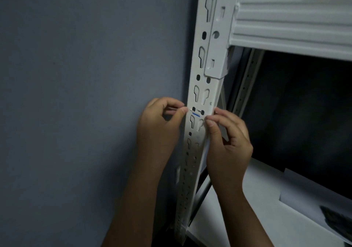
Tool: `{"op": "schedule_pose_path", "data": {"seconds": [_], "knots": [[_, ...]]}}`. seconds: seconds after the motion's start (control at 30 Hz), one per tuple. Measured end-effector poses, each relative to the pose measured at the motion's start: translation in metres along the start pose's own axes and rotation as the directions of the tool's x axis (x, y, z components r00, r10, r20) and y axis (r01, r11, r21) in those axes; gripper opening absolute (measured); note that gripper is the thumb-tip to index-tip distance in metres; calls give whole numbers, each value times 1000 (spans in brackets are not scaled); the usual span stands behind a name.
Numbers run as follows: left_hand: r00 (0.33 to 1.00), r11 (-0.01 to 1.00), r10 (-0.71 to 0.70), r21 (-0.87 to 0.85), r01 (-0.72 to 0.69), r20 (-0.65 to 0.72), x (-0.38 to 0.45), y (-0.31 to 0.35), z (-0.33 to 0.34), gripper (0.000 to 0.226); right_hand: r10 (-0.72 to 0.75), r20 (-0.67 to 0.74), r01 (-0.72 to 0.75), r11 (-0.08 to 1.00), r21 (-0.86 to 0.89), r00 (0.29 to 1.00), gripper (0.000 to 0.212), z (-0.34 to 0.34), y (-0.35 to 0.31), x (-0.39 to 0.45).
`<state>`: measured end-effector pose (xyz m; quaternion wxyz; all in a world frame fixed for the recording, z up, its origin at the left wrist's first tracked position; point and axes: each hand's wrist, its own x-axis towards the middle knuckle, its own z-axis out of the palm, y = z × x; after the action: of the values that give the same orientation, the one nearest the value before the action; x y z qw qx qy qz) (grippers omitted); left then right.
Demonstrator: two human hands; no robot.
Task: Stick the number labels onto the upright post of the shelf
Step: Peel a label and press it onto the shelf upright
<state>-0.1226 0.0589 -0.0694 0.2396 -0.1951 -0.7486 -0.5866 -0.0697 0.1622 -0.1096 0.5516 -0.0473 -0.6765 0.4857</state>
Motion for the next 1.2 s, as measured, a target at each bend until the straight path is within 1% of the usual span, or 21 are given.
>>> {"op": "schedule_pose_path", "data": {"seconds": [0.1, 0.17, 0.23, 0.3, 0.4, 0.6, 0.7, 0.8, 0.93, 1.07, 1.2], "knots": [[992, 986, -123, -106, 127, 37, 1, 9, -4, 7, -28, -9, 28, 1000, -10, 1000, 17, 1, 3, 0], [969, 954, -235, -175, 244, 71, -2, 13, -2, 8, -41, -11, 40, 999, -20, 999, 15, 1, 5, 0], [943, 917, -320, -221, 333, 93, -4, 15, 0, 8, -23, 2, 24, 1000, -11, 1000, 15, 0, 6, 0], [923, 890, -369, -244, 386, 114, -5, 16, 1, 7, 3, 11, -3, 1000, 4, 1000, 18, -1, 4, 0], [902, 861, -417, -269, 432, 113, -6, 17, 3, 7, 4, 7, -4, 1000, -4, 1000, 21, -1, 3, 0], [919, 886, -393, -256, 388, 34, -10, 19, 9, 8, 25, 6, -25, 1000, 8, 1000, 14, -1, 3, -1], [921, 890, -390, -254, 380, 11, -11, 20, 12, 10, 52, 0, -52, 998, 32, 999, 17, 1, 0, -1], [929, 915, -369, -190, 356, -36, -11, 20, 14, 13, 65, -2, -65, 997, 41, 998, 20, 2, -2, -2], [944, 942, -322, -129, 310, -77, -12, 24, 18, 21, 81, -12, -80, 996, 46, 997, 14, 4, -1, -3], [961, 968, -251, -57, 246, -114, -14, 25, 22, 24, 71, -20, -71, 997, 32, 997, 15, 5, -2, -4], [969, 972, -229, -77, 223, -91, -15, 20, 23, 20, 65, -25, -64, 997, 33, 998, 15, 4, -2, -4]]}}
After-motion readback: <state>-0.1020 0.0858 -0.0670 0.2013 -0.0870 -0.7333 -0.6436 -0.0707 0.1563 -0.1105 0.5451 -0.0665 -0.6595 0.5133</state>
